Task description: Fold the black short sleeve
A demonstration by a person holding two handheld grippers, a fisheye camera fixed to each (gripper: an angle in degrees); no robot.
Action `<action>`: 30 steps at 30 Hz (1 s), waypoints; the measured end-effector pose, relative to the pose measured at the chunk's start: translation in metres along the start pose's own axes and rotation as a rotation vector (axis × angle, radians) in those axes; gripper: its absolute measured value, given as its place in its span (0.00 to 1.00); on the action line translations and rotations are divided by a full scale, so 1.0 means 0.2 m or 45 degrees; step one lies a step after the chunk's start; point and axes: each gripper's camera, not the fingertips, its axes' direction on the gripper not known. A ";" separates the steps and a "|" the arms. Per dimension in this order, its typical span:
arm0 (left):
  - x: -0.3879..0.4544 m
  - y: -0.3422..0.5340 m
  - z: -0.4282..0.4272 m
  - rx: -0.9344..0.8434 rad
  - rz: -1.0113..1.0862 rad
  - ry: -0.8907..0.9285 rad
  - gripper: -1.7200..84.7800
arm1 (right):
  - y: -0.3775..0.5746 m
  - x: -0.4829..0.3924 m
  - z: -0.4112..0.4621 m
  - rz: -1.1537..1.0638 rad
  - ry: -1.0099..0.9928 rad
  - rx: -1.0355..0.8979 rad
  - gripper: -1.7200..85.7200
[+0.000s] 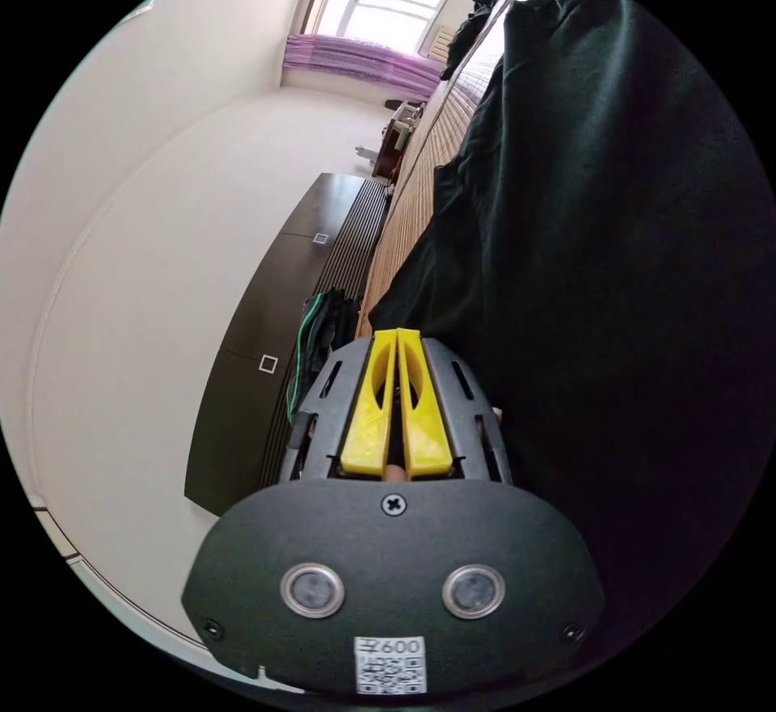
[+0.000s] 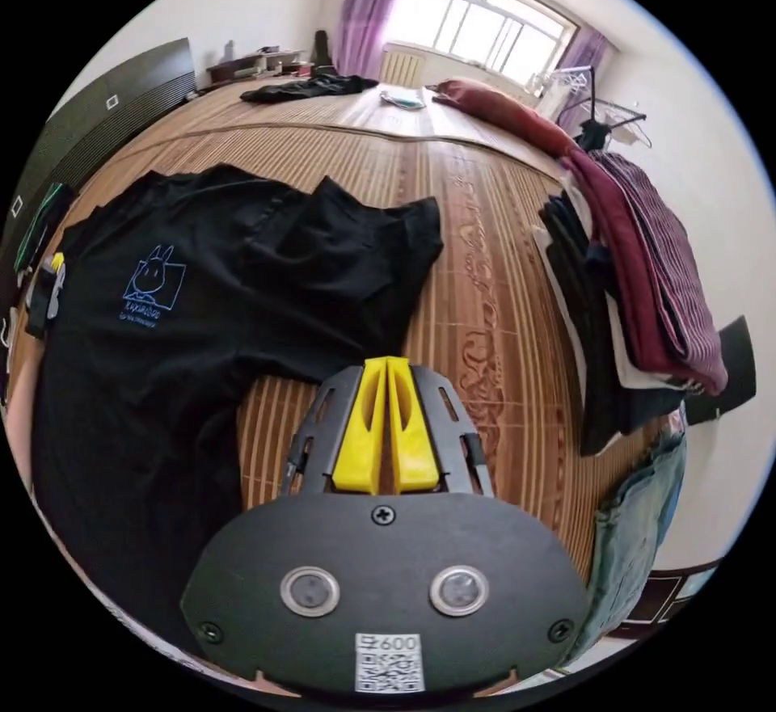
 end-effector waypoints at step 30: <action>0.22 -0.15 -0.05 0.034 0.016 -0.038 0.03 | 1.73 -0.97 -0.79 -0.620 0.121 0.111 0.03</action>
